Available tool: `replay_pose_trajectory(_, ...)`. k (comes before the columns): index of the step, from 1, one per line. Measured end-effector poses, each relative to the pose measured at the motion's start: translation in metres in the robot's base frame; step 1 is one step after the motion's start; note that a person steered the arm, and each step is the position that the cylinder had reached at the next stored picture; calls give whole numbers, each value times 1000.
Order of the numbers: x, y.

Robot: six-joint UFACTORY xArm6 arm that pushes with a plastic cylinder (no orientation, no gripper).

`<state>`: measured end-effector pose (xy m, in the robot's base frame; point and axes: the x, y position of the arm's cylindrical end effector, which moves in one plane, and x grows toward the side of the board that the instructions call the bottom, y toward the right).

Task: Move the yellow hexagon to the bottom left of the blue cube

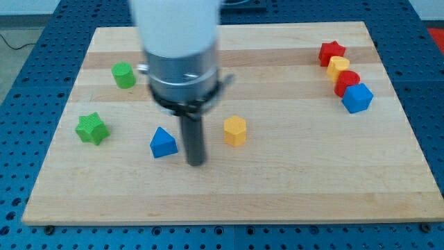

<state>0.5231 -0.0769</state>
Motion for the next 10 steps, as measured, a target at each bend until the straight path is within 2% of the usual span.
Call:
replay_pose_trajectory(1,-32,-5)
replay_pose_trajectory(2,-36,43)
replay_pose_trajectory(3,-36,129)
replay_pose_trajectory(4,-36,177)
replay_pose_trajectory(5,-36,141)
replay_pose_trajectory(6,-39,140)
replay_pose_trajectory(8,-40,246)
replay_pose_trajectory(10,-39,252)
